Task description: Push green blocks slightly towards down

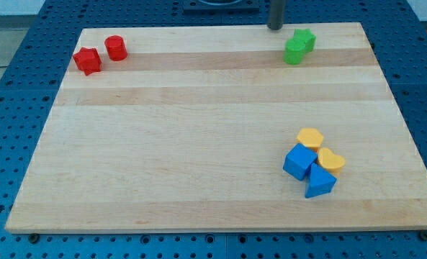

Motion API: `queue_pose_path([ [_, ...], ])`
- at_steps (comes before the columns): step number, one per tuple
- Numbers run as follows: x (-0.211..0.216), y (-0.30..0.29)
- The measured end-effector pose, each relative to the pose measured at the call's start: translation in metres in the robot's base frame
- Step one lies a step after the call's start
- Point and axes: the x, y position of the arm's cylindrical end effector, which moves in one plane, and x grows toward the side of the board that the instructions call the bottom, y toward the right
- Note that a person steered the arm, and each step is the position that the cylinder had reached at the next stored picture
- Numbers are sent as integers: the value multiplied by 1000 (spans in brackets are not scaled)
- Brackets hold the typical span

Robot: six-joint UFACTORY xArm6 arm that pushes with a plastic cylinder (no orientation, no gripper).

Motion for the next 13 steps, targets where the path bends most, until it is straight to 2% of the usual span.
queue_pose_path([
  [1,21,40],
  [2,21,42],
  [4,93,-56],
  [5,74,-67],
  [6,33,-4],
  [7,52,37],
  [9,134,-13],
  [11,125,7],
  [13,120,-78],
])
